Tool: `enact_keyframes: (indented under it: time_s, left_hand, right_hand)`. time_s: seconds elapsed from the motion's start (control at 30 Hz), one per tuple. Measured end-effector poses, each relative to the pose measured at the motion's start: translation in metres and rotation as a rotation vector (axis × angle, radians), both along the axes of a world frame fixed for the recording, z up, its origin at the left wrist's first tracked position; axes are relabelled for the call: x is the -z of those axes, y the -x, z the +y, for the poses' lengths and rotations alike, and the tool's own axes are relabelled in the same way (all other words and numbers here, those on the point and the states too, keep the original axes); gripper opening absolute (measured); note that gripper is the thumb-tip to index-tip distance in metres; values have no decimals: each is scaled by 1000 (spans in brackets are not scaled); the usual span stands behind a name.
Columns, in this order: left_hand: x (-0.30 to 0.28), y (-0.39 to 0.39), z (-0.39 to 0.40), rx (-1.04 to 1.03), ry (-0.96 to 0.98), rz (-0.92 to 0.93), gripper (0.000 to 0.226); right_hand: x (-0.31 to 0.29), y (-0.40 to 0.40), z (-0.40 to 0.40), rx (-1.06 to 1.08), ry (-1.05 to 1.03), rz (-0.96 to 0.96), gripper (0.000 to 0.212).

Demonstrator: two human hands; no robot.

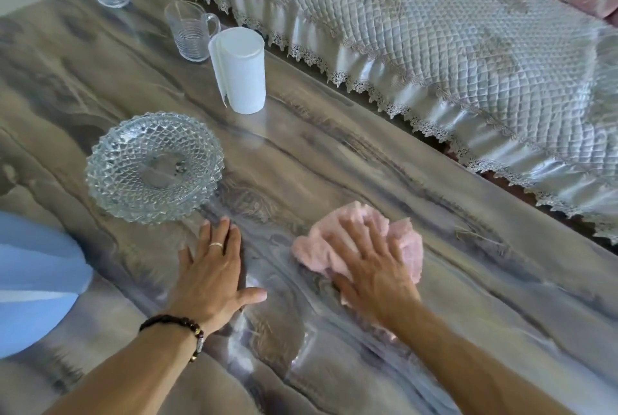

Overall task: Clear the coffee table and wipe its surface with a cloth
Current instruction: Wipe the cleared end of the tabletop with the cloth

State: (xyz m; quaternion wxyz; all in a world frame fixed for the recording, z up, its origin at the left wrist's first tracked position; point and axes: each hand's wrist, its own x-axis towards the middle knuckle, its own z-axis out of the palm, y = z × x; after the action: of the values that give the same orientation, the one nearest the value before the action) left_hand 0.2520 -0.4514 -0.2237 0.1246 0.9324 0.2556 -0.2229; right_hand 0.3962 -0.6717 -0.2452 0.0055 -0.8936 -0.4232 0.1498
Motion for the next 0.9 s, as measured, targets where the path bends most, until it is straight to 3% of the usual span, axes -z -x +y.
enact_keyframes:
  time_s: [0.13,0.17,0.23,0.3,0.33,0.43,0.5,0.53,0.57,0.63,0.7,0.77,0.8,0.9]
  left_hand:
    - [2,-2,3,4,9,-19,114]
    - [3,-2,2,6,16,-26,114]
    - [4,1,1,-1,7,-31,114]
    - [2,1,1,9,5,-51,114]
    - [0,0,3,7,10,-75,114]
    - [-4,13,9,7,19,-171,108]
    - [-1,35,8,10,0,-238,104]
    - [2,50,7,2,-14,-268,102]
    - [5,66,6,-11,-26,-282,100]
    - [11,94,5,-37,-47,-256,94]
    - [12,121,5,-45,-63,-175,94]
    - [11,141,11,-18,-104,-153,96]
    - [10,147,14,2,-115,-158,97]
    - [12,159,23,29,-106,-207,101]
  right_hand:
    - [5,-53,25,572,121,-69,56]
    - [7,-37,48,546,159,-75,60]
    - [18,14,71,202,107,-58,66]
    - [10,45,40,-137,31,13,61]
    - [4,39,19,-183,4,23,60]
    - [-1,0,-4,171,75,-53,60]
    - [-3,-5,40,508,91,-75,52]
    - [-4,9,73,547,96,-74,50]
    - [-3,29,102,466,82,-68,49]
    - [0,74,134,93,-37,-24,51]
    - [2,96,121,-282,-49,16,56]
    - [2,69,99,-370,-47,-10,61]
    - [4,51,96,-277,-9,-39,61]
    - [-3,31,136,273,-14,-10,46]
